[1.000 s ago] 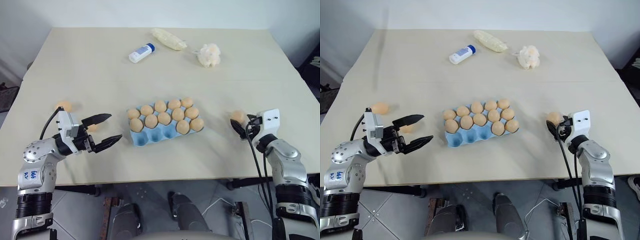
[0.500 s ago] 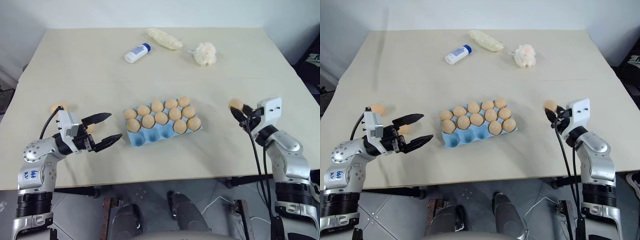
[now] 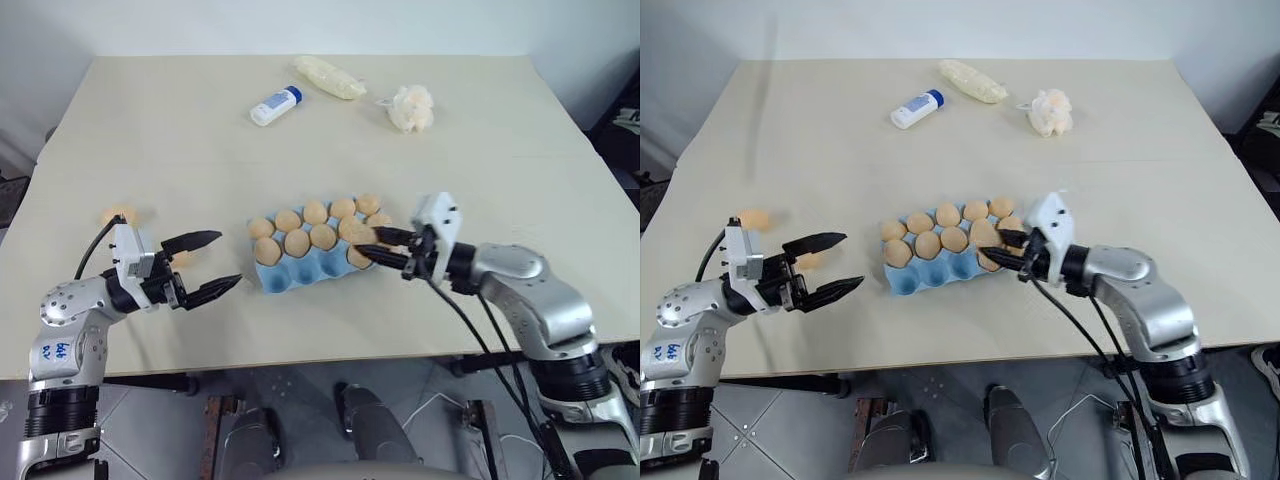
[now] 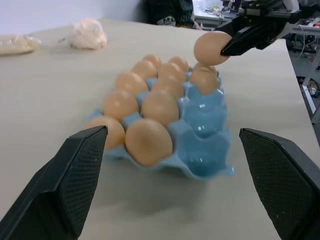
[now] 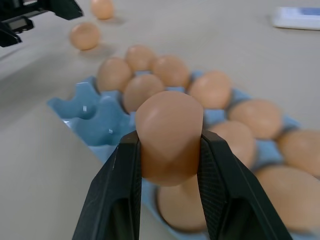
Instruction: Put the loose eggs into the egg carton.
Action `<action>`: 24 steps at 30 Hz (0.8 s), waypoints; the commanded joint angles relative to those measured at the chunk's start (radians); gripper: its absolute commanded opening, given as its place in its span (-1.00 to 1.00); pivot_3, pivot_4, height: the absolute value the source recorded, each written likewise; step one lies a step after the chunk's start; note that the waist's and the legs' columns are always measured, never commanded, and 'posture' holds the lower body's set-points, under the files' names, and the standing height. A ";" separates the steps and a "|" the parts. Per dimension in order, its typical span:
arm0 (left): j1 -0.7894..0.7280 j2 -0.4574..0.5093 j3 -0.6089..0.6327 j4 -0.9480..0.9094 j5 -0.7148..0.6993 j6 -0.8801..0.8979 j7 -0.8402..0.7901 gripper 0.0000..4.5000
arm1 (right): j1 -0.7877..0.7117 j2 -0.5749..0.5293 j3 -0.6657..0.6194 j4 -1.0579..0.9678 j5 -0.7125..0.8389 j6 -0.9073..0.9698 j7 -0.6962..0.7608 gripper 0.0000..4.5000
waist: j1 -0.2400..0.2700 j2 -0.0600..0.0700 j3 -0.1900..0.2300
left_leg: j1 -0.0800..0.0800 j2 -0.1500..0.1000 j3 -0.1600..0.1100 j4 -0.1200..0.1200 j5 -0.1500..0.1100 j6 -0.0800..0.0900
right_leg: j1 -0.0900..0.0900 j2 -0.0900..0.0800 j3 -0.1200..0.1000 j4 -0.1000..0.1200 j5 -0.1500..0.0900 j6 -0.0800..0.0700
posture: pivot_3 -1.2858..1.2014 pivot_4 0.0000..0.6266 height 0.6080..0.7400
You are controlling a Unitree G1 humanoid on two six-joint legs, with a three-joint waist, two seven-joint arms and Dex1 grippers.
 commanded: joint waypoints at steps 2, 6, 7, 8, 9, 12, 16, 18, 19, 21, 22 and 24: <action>0.056 0.030 0.051 -0.053 -0.022 -0.025 -0.014 1.00 | -0.035 0.022 0.054 0.007 -0.029 -0.023 0.030 -0.48 | 0.000 0.000 0.000 | 0.000 0.000 0.000 0.000 -0.001 0.000 | 0.000 0.000 0.000 0.000 0.000 0.000 | 0.03 -0.52 1.00; 0.098 0.050 0.068 -0.071 -0.021 -0.026 -0.014 1.00 | -0.059 0.040 0.087 0.030 -0.052 -0.034 0.050 -0.48 | 0.000 0.000 0.000 | 0.000 0.000 0.000 0.000 -0.001 -0.001 | -0.001 -0.001 -0.001 0.000 -0.001 -0.002 | 0.03 -0.52 1.00; 0.106 0.054 0.071 -0.078 -0.023 -0.025 -0.013 1.00 | -0.064 0.044 0.090 0.035 -0.055 -0.038 0.054 -0.48 | 0.000 0.000 0.000 | 0.000 0.000 0.000 0.000 -0.001 -0.001 | -0.001 -0.001 -0.001 0.000 -0.002 -0.003 | 0.03 -0.52 1.00; 0.117 0.058 0.074 -0.085 -0.023 -0.025 -0.012 1.00 | -0.070 0.047 0.094 0.043 -0.059 -0.042 0.059 -0.48 | 0.000 0.000 0.000 | 0.000 0.000 0.000 0.000 -0.001 -0.001 | -0.001 -0.001 -0.001 0.000 -0.002 -0.003 | 0.03 -0.52 1.00; 0.123 0.061 0.076 -0.088 -0.023 -0.025 -0.012 1.00 | -0.075 0.050 0.096 0.049 -0.064 -0.045 0.064 -0.48 | 0.000 0.000 0.000 | 0.000 0.000 0.000 0.000 -0.001 -0.001 | -0.001 -0.001 -0.001 0.000 -0.002 -0.003 | 0.03 -0.52 1.00; 0.143 0.069 0.079 -0.102 -0.022 -0.017 -0.012 1.00 | -0.088 0.050 0.106 0.063 -0.075 -0.040 0.082 -0.03 | 0.000 0.000 0.000 | 0.000 0.000 0.000 0.000 -0.003 -0.004 | -0.001 -0.002 -0.001 0.000 -0.002 -0.004 | 0.03 -0.52 1.00; 0.155 0.075 0.086 -0.108 -0.017 -0.016 -0.007 1.00 | -0.096 0.046 0.114 0.069 -0.083 -0.030 0.101 0.62 | -0.001 0.000 0.000 | 0.000 0.000 0.000 -0.001 -0.003 -0.004 | -0.001 -0.002 -0.001 0.000 -0.002 -0.004 | 0.03 -0.52 1.00; 0.155 0.078 0.088 -0.108 -0.017 -0.015 -0.005 1.00 | -0.102 0.046 0.110 0.070 -0.081 -0.031 0.107 0.92 | -0.001 0.000 0.000 | 0.000 0.001 0.000 -0.001 -0.003 -0.004 | -0.001 -0.002 -0.001 0.000 -0.002 -0.004 | 0.03 -0.52 1.00; 0.154 0.079 0.088 -0.106 -0.017 -0.015 -0.005 1.00 | -0.105 0.046 0.108 0.071 -0.081 -0.032 0.108 0.97 | -0.001 0.000 0.000 | 0.000 0.001 0.000 -0.001 -0.003 -0.004 | -0.001 -0.002 -0.001 0.000 -0.002 -0.004 | 0.03 -0.52 1.00; 0.154 0.081 0.089 -0.108 -0.016 -0.014 0.001 1.00 | -0.111 0.039 0.101 0.070 -0.077 -0.036 0.119 0.97 | -0.001 0.000 0.000 | 0.000 0.001 0.000 -0.001 -0.003 -0.004 | -0.001 -0.001 -0.001 0.000 -0.002 -0.004 | 0.03 -0.52 1.00; 0.154 0.082 0.090 -0.109 -0.016 -0.014 0.003 1.00 | -0.113 0.037 0.099 0.071 -0.076 -0.039 0.123 0.97 | -0.001 0.000 0.000 | 0.000 0.001 0.000 0.000 -0.003 -0.004 | -0.001 -0.001 -0.001 0.000 -0.002 -0.004 | 0.03 -0.52 1.00; 0.154 0.084 0.089 -0.110 -0.017 -0.015 0.008 1.00 | -0.117 0.034 0.094 0.073 -0.077 -0.042 0.128 0.97 | -0.001 0.000 0.000 | 0.000 0.001 0.000 0.000 -0.003 -0.004 | -0.001 -0.001 -0.001 0.000 -0.002 -0.004 | 0.03 -0.52 1.00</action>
